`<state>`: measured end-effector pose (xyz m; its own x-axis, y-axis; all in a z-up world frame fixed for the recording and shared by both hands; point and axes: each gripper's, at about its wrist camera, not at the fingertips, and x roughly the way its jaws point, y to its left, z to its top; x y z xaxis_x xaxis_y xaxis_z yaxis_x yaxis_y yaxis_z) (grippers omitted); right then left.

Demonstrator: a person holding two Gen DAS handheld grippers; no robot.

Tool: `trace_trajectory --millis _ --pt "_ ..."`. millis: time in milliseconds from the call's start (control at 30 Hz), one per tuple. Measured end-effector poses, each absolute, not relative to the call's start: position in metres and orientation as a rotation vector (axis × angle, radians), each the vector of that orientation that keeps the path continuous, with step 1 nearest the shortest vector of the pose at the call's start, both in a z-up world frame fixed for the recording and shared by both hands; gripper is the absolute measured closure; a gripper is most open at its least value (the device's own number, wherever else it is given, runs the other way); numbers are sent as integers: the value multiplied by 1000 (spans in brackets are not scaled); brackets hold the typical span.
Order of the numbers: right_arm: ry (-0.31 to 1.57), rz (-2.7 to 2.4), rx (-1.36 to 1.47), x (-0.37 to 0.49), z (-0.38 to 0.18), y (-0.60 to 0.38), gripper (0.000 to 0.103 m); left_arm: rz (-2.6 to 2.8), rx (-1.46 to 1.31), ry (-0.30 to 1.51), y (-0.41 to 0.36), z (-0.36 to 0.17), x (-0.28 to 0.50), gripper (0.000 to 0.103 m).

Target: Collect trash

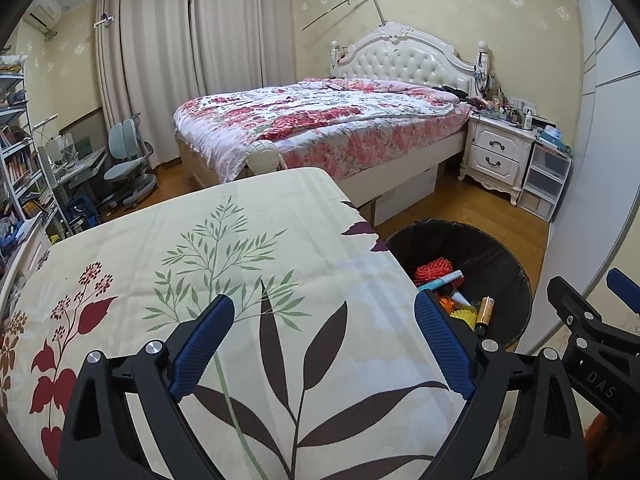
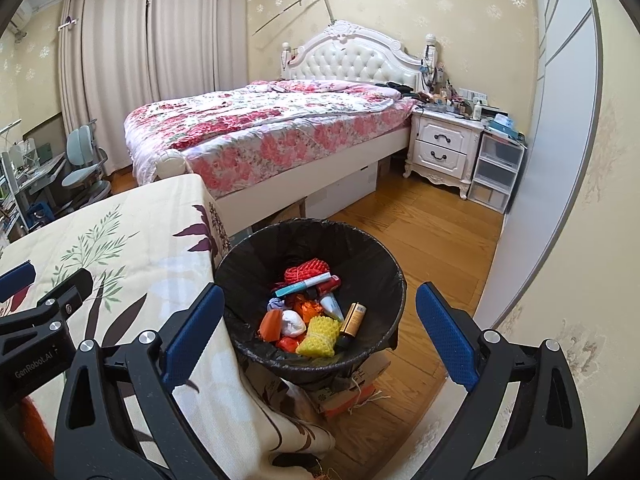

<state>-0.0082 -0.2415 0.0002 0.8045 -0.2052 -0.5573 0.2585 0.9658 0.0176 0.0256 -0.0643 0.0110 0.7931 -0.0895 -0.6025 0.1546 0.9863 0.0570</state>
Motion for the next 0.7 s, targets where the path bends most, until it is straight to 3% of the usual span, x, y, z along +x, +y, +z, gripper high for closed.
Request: trace_trajectory --millis 700 --pt "575 -230 88 -20 7 -231 9 -114 85 625 -46 16 12 12"
